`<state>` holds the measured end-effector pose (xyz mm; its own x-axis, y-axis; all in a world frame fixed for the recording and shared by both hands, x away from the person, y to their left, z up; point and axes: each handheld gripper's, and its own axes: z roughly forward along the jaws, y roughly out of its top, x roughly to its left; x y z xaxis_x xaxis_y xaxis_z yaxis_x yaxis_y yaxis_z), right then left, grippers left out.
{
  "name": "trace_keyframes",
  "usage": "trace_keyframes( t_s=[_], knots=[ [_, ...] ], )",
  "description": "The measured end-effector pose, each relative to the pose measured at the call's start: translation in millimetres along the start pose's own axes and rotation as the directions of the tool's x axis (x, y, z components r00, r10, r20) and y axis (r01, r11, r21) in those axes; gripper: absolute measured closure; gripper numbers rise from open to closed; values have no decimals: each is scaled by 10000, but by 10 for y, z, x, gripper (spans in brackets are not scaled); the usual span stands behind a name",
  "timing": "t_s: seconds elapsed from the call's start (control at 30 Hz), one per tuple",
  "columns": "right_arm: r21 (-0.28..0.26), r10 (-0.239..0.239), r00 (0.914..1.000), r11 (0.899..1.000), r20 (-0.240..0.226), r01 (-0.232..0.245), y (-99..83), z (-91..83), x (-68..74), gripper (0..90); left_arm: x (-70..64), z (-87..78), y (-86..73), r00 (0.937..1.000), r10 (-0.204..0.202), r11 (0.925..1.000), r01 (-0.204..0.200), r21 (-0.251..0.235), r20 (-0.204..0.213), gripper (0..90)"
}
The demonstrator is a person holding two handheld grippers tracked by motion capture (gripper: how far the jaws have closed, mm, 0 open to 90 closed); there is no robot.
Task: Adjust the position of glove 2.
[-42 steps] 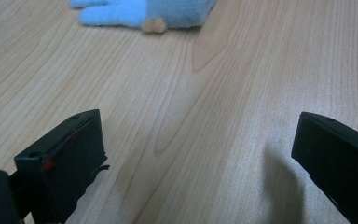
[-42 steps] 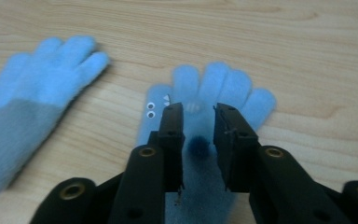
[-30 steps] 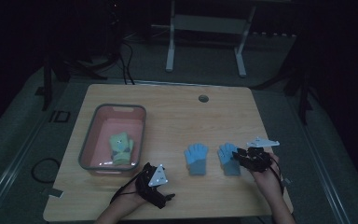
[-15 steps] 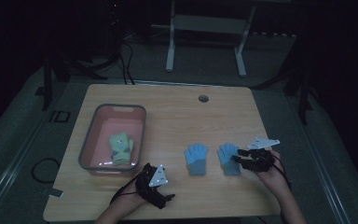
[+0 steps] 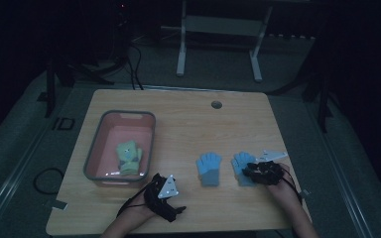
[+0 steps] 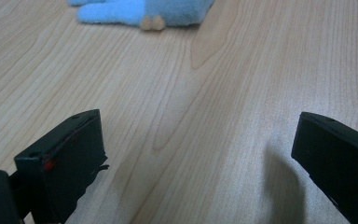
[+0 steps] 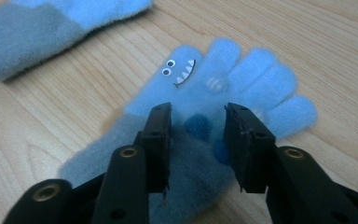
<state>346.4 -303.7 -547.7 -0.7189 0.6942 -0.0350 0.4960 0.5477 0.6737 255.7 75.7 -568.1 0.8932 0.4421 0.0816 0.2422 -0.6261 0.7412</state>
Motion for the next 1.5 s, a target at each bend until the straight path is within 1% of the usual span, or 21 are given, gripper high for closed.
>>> trace_keyframes(
  t_s=[0.1, 0.13, 0.33, 0.4, 0.5, 0.53, 0.63, 0.67, 0.7, 0.83, 0.87, 0.93, 1.0, 1.1, 1.17, 1.23, 1.27, 1.3, 1.33, 1.37, 1.5],
  knots=[
    [-112, 51, 10000, 9999, 48, -51, -16, 0, 8, 720, 2, -2, 0, 10000, 24, 10000, -24, 10, 18, 27],
    [-103, 217, 9995, 9997, 214, -214, -16, -2, 11, 793, -1, 1, 0, 10000, 27, 10000, -27, 29, -8, 27],
    [41, 428, 9979, 9991, 486, -430, 12, 3, 47, 833, -3, 2, 1, 10000, 51, 10000, -51, 50, -13, 27],
    [16, 991, 9936, 9951, 536, -993, 39, -19, 66, 849, -3, 1, 2, 10000, 40, 10000, -40, 35, -9, 27],
    [-89, 977, 9931, 9952, 647, -974, 83, -60, 100, 850, -1, 2, 1, 10000, 24, 10000, -24, 27, -7, 27],
    [-383, 977, 9927, 9947, 705, -952, 193, -159, 150, 852, 0, 2, 0, 10000, 28, 10000, -28, 33, -1, 27],
    [-736, 1086, 9923, 9918, 601, -1041, 343, -282, 201, 853, 0, 2, 0, 10000, 49, 10000, -49, 54, -3, 27],
    [-736, 1086, 9923, 9918, 601, -1041, 343, -282, 201, 853, 0, 2, 0, 10000, 49, 10000, -49, 54, -3, 27],
    [-964, 991, 9931, 9910, 629, -928, 481, -376, 262, 852, -1, 1, 1, 10000, 53, 10000, -53, 45, 8, 27],
    [-1297, 703, 9959, 9896, 576, -624, 700, -487, 369, 852, 1, -1, 1, 10000, 65, 10000, -65, 22, 11, 27],
    [-1297, 703, 9959, 9896, 576, -624, 700, -487, 369, 852, 1, -1, 1, 10000, 65, 10000, -65, 22, 11, 27],
    [-1470, 495, 9981, 9882, 353, -438, 847, -519, 456, 852, 2, -2, 0, 10000, 35, 10000, -35, -2, 15, 27],
    [-1522, 410, 9988, 9877, 280, -362, 890, -520, 488, 853, 2, -3, 0, 10000, 27, 10000, -27, -10, 12, 27],
    [-1663, 78, 10000, 9860, 22, -74, 1056, -490, 626, 852, 3, -3, -1, 10000, 10, 10000, -10, -27, 4, 27],
    [-1671, 34, 10000, 9859, -7, -34, 1080, -479, 646, 852, 3, -2, -2, 10000, -3, 10000, 3, -32, 18, 27],
    [-1681, -64, 9998, 9858, -190, 31, 1152, -416, 729, 852, 7, -1, -4, 10000, 2, 10000, -2, -21, 13, 27],
    [-1681, -64, 9998, 9858, -190, 31, 1152, -416, 729, 852, 7, -1, -4, 10000, 2, 10000, -2, -21, 13, 27],
    [-1552, -196, 9995, 9878, -256, 154, 1175, -338, 802, 852, 8, -3, -3, 10000, 7, 10000, -7, -36, 13, 27],
    [-1552, -196, 9995, 9878, -256, 154, 1175, -338, 802, 852, 8, -3, -3, 10000, 13, 10000, -13, -32, 18, 27],
    [-1430, -236, 9992, 9895, -324, 188, 1173, -261, 844, 852, 6, -4, -2, 10000, 42, 10000, -42, -25, 21, 27],
    [-1196, -197, 9983, 9927, -550, 130, 1142, -125, 891, 852, 4, -3, 0, 10000, 59, 10000, -59, 8, 9, 27]
  ],
)
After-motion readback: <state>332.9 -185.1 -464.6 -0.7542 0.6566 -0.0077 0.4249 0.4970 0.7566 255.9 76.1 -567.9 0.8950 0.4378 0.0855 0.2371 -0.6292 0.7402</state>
